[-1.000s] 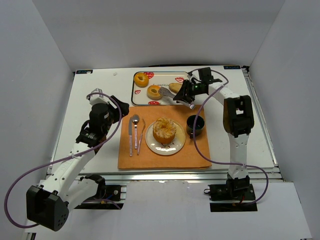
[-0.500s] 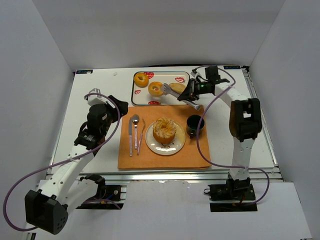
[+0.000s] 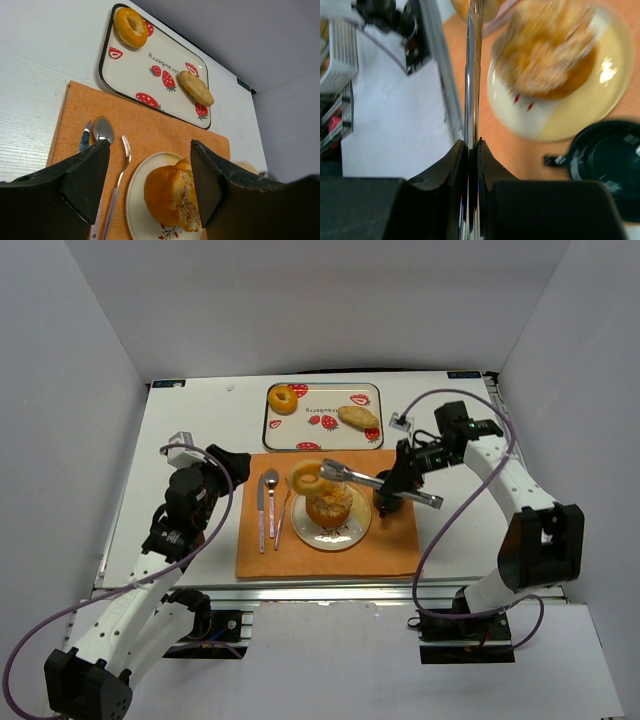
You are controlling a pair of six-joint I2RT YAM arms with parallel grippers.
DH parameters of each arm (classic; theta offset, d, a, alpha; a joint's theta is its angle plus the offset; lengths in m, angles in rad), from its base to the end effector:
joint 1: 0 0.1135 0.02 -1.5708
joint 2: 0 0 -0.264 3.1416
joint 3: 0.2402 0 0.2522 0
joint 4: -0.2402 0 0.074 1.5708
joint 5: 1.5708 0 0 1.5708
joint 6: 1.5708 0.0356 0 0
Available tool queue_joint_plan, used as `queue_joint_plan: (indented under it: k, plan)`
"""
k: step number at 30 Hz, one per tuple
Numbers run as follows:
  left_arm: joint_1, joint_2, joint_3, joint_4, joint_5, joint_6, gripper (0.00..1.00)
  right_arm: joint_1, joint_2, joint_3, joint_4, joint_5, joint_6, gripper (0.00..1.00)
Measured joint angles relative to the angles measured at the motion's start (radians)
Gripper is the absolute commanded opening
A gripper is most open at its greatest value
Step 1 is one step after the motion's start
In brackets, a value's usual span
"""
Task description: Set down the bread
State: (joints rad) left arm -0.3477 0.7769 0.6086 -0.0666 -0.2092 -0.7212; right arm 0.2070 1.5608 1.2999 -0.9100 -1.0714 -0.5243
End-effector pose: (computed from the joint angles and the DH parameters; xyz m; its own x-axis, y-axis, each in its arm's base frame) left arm 0.1803 -0.0575 0.2914 -0.2590 -0.5931 -0.7623 -0.0368 0.7947 -0.6058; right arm 0.2920 0.0933 0.2884 -0.5636 -0.3633 -0.7418 -0.8260 0.2502 0.5051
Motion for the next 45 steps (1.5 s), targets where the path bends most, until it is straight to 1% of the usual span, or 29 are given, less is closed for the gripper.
queue_joint_plan:
  k: [3, 7, 11, 17, 20, 21, 23, 24, 26, 28, 37, 38, 45]
  plan:
    - [0.000, -0.037, -0.024, 0.000, 0.000, -0.001, 0.75, -0.007, -0.078, -0.101, -0.091, 0.014, -0.095, 0.00]
    - [0.000, -0.061, -0.040, 0.000, 0.006, -0.001, 0.75, -0.027, -0.130, -0.169, -0.149, 0.032, -0.153, 0.00]
    - [0.000, -0.065, -0.045, -0.001, 0.010, -0.001, 0.75, -0.051, -0.144, -0.183, -0.155, 0.057, -0.152, 0.00]
    - [0.000, -0.071, -0.045, -0.001, 0.011, -0.002, 0.75, -0.079, -0.129, -0.184, -0.108, 0.092, -0.085, 0.00]
    - [0.000, -0.076, -0.045, -0.001, 0.010, -0.002, 0.75, -0.081, -0.106, -0.184, -0.081, 0.103, -0.053, 0.09]
    - [0.000, -0.076, -0.045, -0.001, 0.010, -0.002, 0.75, -0.081, -0.098, -0.184, -0.074, 0.105, -0.044, 0.18]
    - [0.000, -0.078, -0.045, -0.001, 0.010, -0.002, 0.75, -0.081, -0.080, -0.184, -0.063, 0.108, -0.027, 0.25]
    - [0.000, -0.079, -0.045, -0.001, 0.010, -0.002, 0.75, -0.081, -0.073, -0.185, -0.059, 0.109, -0.023, 0.33]
    - [0.000, -0.079, -0.045, -0.001, 0.010, -0.002, 0.75, -0.083, -0.066, -0.186, -0.054, 0.112, -0.012, 0.36]
    - [0.000, -0.079, -0.045, -0.002, 0.010, -0.002, 0.75, -0.089, -0.065, -0.188, -0.051, 0.112, -0.002, 0.42]
    - [0.000, -0.078, -0.045, -0.005, 0.010, -0.002, 0.75, -0.150, -0.052, -0.190, -0.037, 0.095, 0.027, 0.51]
    - [0.000, -0.078, -0.045, -0.005, 0.010, -0.002, 0.75, -0.153, -0.049, -0.189, -0.037, 0.094, 0.028, 0.54]
    - [0.000, -0.071, -0.045, -0.005, 0.010, -0.002, 0.75, -0.156, -0.047, -0.186, -0.037, 0.076, 0.027, 0.55]
